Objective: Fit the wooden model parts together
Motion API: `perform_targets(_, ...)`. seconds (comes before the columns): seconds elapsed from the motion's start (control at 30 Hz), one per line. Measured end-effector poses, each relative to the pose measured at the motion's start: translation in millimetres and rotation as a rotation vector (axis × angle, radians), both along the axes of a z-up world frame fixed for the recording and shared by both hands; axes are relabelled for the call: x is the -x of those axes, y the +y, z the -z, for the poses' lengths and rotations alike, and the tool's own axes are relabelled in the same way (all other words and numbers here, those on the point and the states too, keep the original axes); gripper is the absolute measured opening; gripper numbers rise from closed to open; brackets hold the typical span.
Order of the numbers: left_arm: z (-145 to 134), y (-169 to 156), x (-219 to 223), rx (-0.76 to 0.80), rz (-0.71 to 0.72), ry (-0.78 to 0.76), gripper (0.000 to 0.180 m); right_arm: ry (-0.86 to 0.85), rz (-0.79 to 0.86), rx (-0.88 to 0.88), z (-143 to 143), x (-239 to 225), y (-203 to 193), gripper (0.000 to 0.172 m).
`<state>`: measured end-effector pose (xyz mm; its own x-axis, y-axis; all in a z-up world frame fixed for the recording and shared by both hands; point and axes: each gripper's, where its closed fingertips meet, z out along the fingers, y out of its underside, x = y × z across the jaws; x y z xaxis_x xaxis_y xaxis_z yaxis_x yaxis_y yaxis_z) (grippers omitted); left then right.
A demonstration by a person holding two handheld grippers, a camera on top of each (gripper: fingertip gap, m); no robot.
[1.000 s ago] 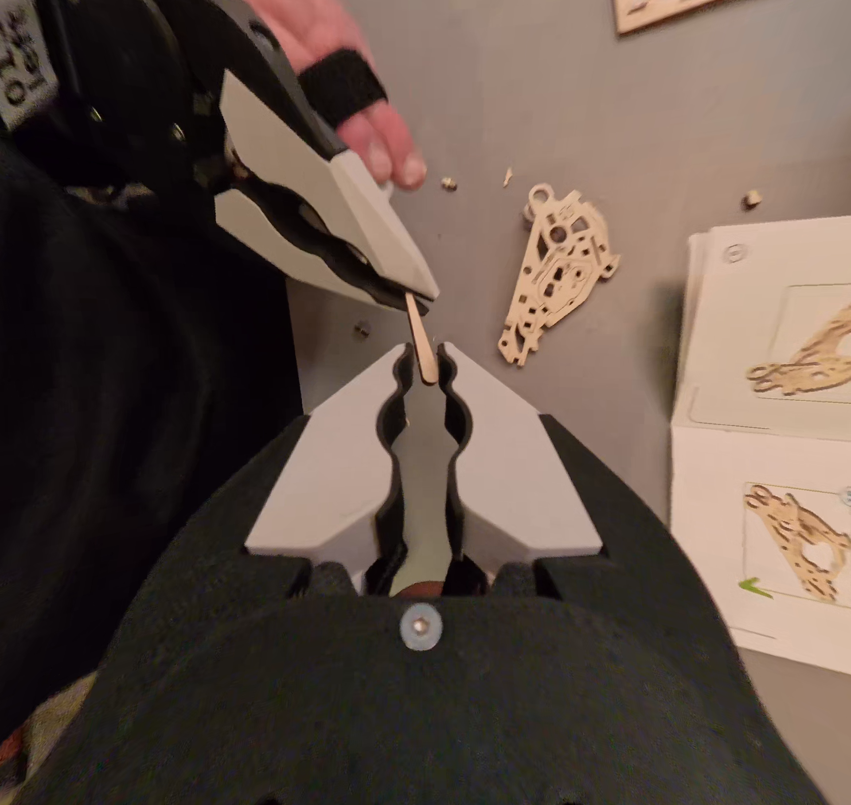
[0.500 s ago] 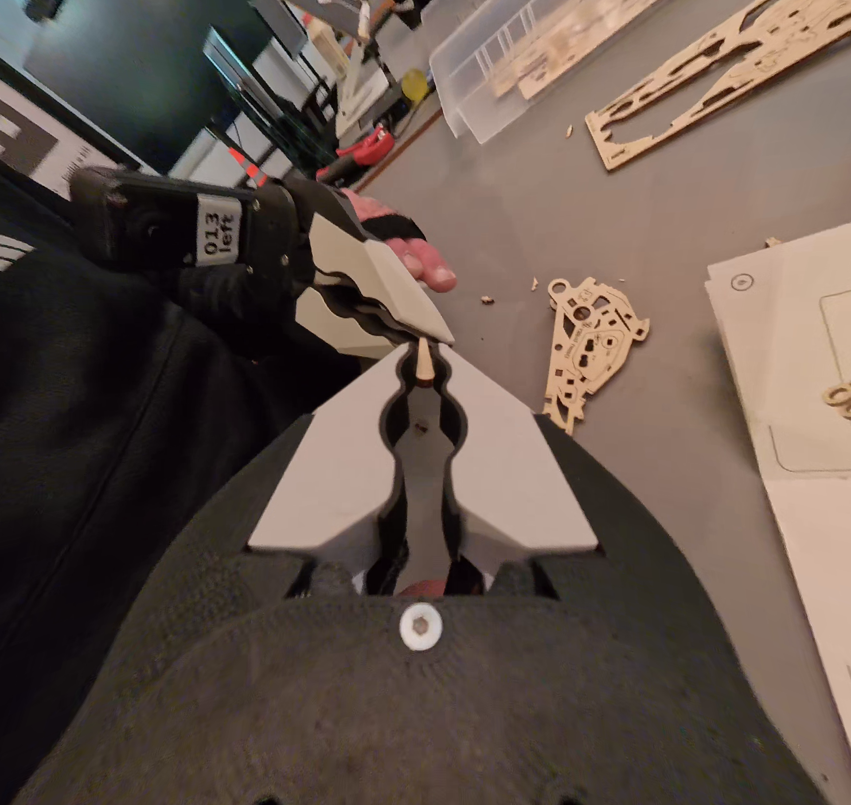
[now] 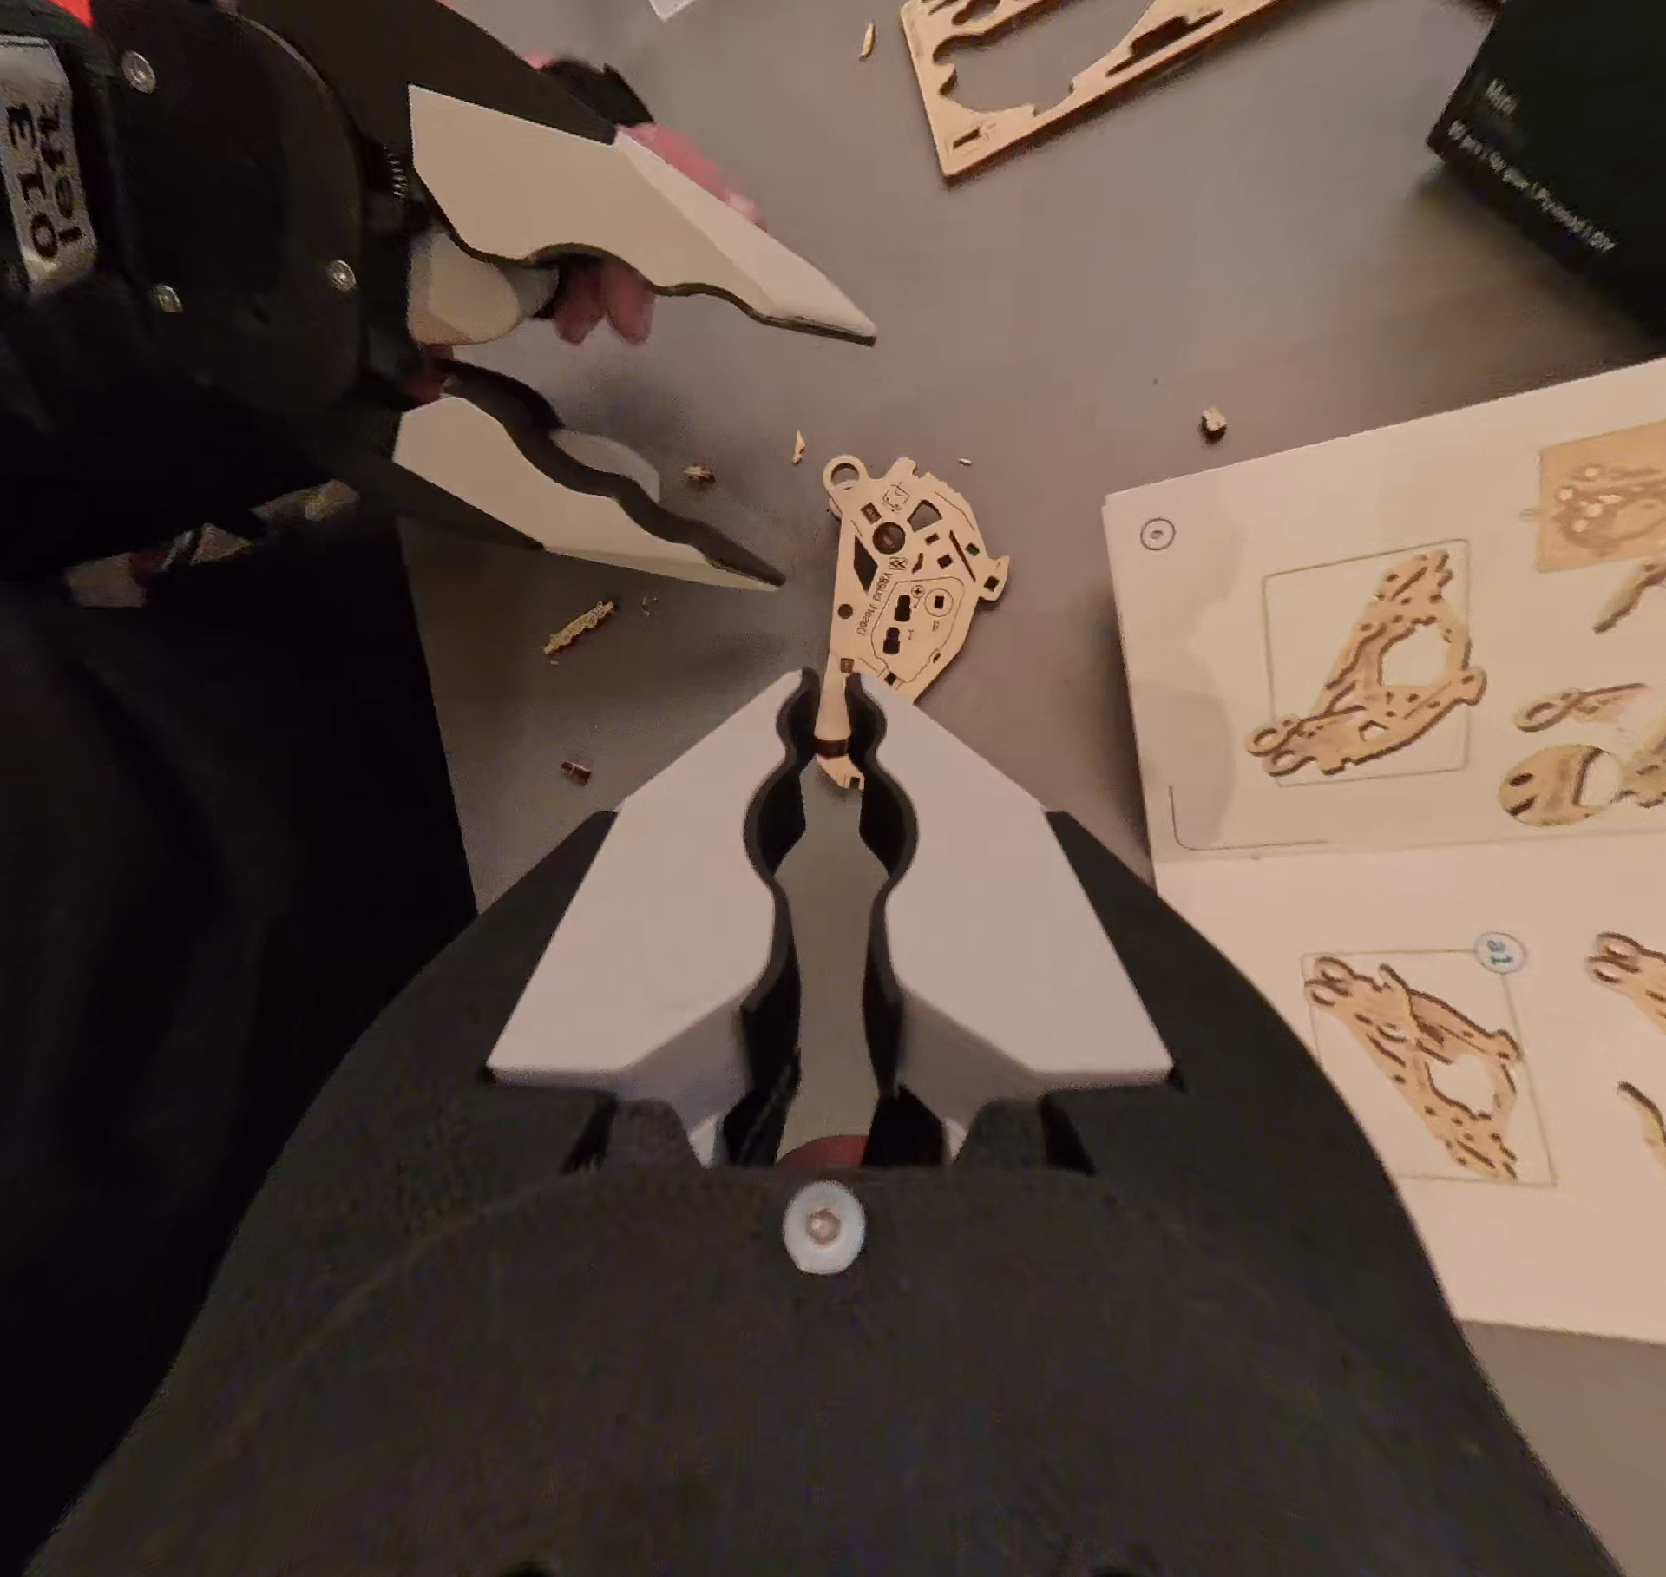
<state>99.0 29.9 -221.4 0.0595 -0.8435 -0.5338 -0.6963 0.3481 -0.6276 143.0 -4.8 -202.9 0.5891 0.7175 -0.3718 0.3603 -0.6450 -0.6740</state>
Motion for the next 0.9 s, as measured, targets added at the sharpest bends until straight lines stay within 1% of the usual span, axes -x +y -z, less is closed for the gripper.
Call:
perform_targets(0.03,2,0,-2,-0.041,0.034,0.024,0.059,-0.015,-0.01,0.015,4,1,1,0.003)
perform_targets(0.1,7,0,-5,-0.126,0.086,0.073,0.057,-0.049,-0.029,0.036,10,3,1,0.003)
perform_targets(0.17,14,-6,-10,-0.169,0.147,0.112,0.058,-0.058,-0.042,0.058,14,5,1,0.003)
perform_targets(0.23,16,-8,-15,-0.245,0.188,0.126,0.052,-0.057,-0.049,0.075,17,6,0,0.003)
perform_targets(0.43,23,-10,-26,-0.385,0.294,0.185,0.027,-0.043,-0.044,0.117,22,6,-1,0.003)
perform_targets(0.53,29,-10,-29,-0.434,0.336,0.214,0.01,-0.043,-0.041,0.128,23,6,0,0.003)
perform_targets(0.67,29,-8,-33,-0.482,0.356,0.21,0.008,-0.047,-0.027,0.123,21,2,5,0.004)
perform_targets(0.9,29,-8,-35,-0.545,0.372,0.203,0.007,-0.101,-0.017,0.11,22,-4,10,0.003)
